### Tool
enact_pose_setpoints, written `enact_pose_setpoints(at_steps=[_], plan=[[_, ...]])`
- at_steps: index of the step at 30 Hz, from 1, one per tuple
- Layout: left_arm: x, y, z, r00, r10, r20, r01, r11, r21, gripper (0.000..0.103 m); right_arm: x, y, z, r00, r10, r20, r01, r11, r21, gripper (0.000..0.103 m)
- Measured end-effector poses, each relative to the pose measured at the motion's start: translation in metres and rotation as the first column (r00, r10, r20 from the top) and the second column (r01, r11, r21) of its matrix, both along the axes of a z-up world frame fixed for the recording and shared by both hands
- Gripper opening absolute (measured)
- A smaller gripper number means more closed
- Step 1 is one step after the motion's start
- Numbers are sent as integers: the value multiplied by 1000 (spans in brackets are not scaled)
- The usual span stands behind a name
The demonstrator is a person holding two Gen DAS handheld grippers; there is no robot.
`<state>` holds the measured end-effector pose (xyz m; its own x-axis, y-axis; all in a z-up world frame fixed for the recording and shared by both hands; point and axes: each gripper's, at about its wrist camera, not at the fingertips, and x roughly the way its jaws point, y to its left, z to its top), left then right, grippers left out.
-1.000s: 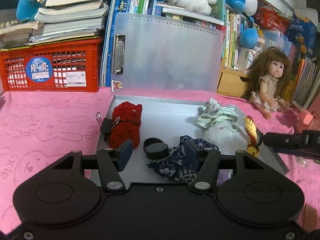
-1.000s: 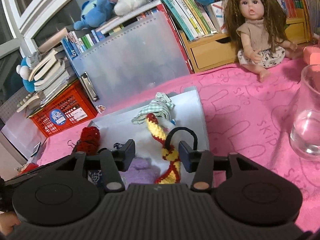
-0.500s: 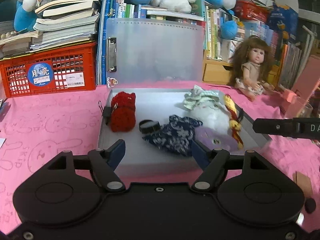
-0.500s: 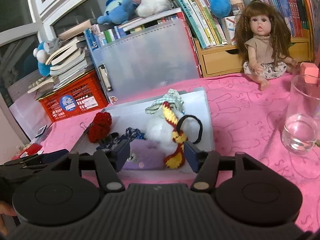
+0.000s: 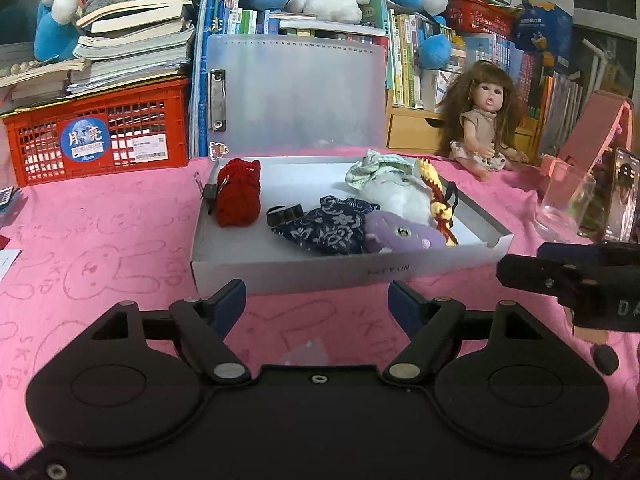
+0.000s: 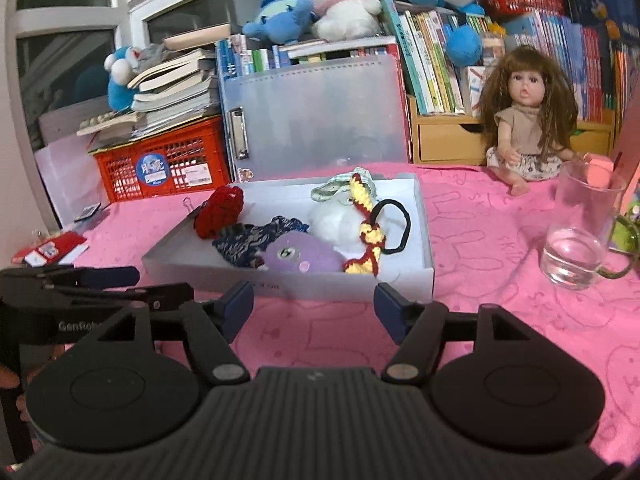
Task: Organize objects
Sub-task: 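Withdraw both grippers from the white box, then grasp the white ribbon bow with the left gripper while the right grasps the small white item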
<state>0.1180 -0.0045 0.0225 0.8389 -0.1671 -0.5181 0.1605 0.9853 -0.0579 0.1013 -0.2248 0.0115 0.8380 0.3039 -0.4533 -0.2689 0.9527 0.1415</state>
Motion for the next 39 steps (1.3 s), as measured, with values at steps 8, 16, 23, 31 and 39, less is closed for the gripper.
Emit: enact_pose_setpoints(at_steps=[8,16,23,31,39], plan=[[-17,5,-8,1000,19,-12,-19,1000,-5,79,-32,2,-7,998,17,54,-13,998,-61,82],[-34,6,-17,999,25,-20,-25,1000,-4,80,-60,1,-19,996,21,82,-12,994,-108,84],[-44,6,-26,999,27,-18,-28,999,-24,81,-77,-13,-30,999,9,54,-6,999,-49,84],[-45,6,-30,999,47,-29,-47,998,-28,82,-90,-14,-38,998,-22,64,25,999,-38,84],[-47,6,-32,999,40,-31,-41,998,-36,76,-96,-11,-45,996,-40,74,44,998,-54,82]])
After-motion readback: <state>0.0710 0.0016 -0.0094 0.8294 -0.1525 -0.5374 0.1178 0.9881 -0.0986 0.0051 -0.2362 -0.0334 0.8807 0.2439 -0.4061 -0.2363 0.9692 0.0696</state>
